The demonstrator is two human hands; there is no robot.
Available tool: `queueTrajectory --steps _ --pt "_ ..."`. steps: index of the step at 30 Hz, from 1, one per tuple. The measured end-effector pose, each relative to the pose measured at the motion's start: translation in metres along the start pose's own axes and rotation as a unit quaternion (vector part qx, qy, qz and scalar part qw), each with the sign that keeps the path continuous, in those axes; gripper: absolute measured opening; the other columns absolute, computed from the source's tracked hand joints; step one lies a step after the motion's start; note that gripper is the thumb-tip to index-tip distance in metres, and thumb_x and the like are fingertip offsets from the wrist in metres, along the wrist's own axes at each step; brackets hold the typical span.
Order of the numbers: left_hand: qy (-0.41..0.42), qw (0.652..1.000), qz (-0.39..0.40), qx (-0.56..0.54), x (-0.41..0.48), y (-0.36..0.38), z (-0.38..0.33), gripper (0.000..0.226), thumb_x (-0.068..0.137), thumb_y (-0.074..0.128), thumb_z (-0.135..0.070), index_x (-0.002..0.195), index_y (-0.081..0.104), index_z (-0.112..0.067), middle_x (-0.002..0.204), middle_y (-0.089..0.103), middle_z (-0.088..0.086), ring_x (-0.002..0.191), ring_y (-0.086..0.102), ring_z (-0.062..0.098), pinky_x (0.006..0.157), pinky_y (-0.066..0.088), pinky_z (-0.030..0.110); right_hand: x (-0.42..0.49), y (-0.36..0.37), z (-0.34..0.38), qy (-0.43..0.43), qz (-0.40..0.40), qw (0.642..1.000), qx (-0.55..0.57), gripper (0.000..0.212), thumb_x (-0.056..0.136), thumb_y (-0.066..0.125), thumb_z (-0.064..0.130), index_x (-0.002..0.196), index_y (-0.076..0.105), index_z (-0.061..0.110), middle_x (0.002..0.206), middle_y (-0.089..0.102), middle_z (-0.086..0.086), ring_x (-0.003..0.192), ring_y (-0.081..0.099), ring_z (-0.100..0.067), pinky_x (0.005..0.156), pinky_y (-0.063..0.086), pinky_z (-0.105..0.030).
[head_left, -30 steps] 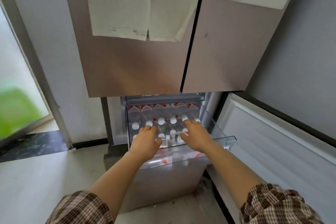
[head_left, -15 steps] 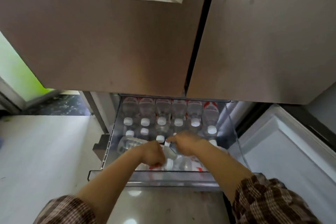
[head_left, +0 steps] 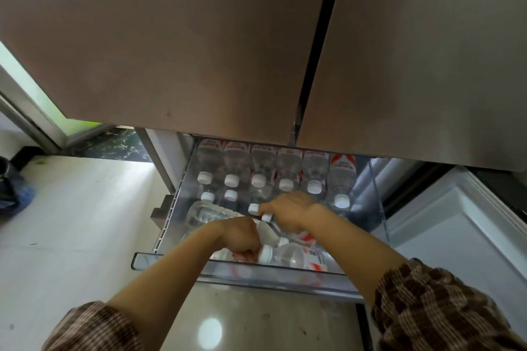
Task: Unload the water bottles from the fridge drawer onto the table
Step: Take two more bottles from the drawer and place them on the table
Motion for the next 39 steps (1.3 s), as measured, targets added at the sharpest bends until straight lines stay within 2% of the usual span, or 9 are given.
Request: queueTrajectory --steps 6,10,15,19,24,29,34,37,39 --pt "0.02 0.99 0.001 -0.138 -0.017 0.001 -0.005 0.011 0.075 0.057 -0.002 0.067 0.063 -0.006 0.069 0.061 0.013 0.073 0.061 0.022 0.087 0.054 0.036 -0.026 -0.018 -0.001 -0.022 -0.071 0.996 0.043 0.033 0.094 0.05 0.029 0.126 0.051 0.027 0.122 0.05 -0.008 0.106 0.053 -0.029 0.069 0.036 -0.033" --pt "0.057 0.966 -0.006 -0.252 -0.032 0.002 -0.019 0.011 0.083 0.068 -0.009 0.073 0.065 -0.006 0.062 0.067 0.005 0.062 0.066 0.013 0.073 0.056 0.026 -0.037 -0.028 -0.001 -0.003 -0.095 0.993 0.069 0.027 0.093 0.058 0.024 0.119 0.051 0.018 0.108 0.061 -0.012 0.096 0.058 -0.031 0.066 0.04 -0.035" --pt "0.074 0.971 -0.14 -0.178 -0.031 0.001 -0.033 0.027 0.071 0.083 -0.021 0.065 0.06 -0.011 0.066 0.067 0.009 0.063 0.066 0.017 0.076 0.059 0.033 -0.058 -0.039 -0.01 0.045 -0.135 0.977 0.158 0.037 0.093 0.06 0.022 0.127 0.046 0.019 0.125 0.058 -0.009 0.11 0.056 -0.03 0.08 0.046 -0.036" --pt "0.097 0.967 -0.173 -0.16 -0.037 0.007 -0.044 0.029 0.072 0.083 -0.02 0.084 0.065 0.0 0.087 0.072 0.023 0.07 0.067 0.022 0.076 0.06 0.04 -0.069 -0.044 -0.006 0.064 -0.126 0.989 0.034 0.041 0.092 0.055 0.012 0.132 0.044 0.005 0.133 0.048 -0.015 0.122 0.044 -0.03 0.095 0.042 -0.038" --pt "0.155 0.954 -0.238 -0.093 -0.051 0.001 -0.058 0.04 0.068 0.084 -0.025 0.06 0.057 0.003 0.061 0.063 0.018 0.06 0.062 0.032 0.067 0.056 0.047 -0.097 -0.06 -0.016 0.103 -0.126 0.987 0.002 0.034 0.092 0.056 0.014 0.123 0.048 0.003 0.126 0.051 -0.016 0.116 0.048 -0.029 0.087 0.041 -0.033" --pt "0.216 0.927 -0.301 -0.054 -0.078 -0.008 -0.082 0.039 0.068 0.082 -0.028 0.074 0.066 0.008 0.073 0.067 0.023 0.059 0.06 0.027 0.058 0.053 0.042 -0.145 -0.072 -0.039 0.163 -0.13 0.976 0.064 0.024 0.093 0.059 0.031 0.104 0.048 0.012 0.113 0.056 -0.012 0.09 0.05 -0.023 0.076 0.044 -0.035" --pt "0.248 0.892 -0.378 0.003 -0.141 -0.04 -0.086 0.028 0.071 0.08 -0.028 0.079 0.072 -0.002 0.073 0.071 0.012 0.061 0.06 0.016 0.06 0.053 0.039 -0.17 -0.106 -0.014 0.159 -0.219 0.96 0.069 0.027 0.091 0.06 0.039 0.096 0.05 0.015 0.114 0.056 -0.006 0.107 0.052 -0.024 0.084 0.045 -0.037" --pt "0.266 0.861 -0.434 -0.002 -0.194 -0.061 -0.076 0.023 0.071 0.08 -0.032 0.089 0.076 -0.018 0.078 0.07 -0.005 0.068 0.061 0.007 0.056 0.046 0.022 -0.178 -0.139 0.012 0.146 -0.281 0.946 0.072 0.029 0.089 0.061 0.042 0.1 0.052 0.017 0.108 0.056 -0.003 0.105 0.051 -0.023 0.083 0.045 -0.038" --pt "0.283 0.835 -0.472 0.004 -0.233 -0.072 -0.068 0.024 0.071 0.079 -0.033 0.092 0.075 -0.021 0.083 0.071 -0.007 0.073 0.062 0.008 0.06 0.046 0.022 -0.185 -0.161 0.033 0.134 -0.322 0.934 0.083 0.029 0.087 0.063 0.043 0.096 0.052 0.018 0.099 0.054 0.0 0.097 0.052 -0.022 0.078 0.046 -0.038"
Point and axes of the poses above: each hand's wrist, its own x-axis towards the middle knuckle, its own y-axis out of the palm, z = x × y, the point moved 7 cm from there along x, towards the middle knuckle
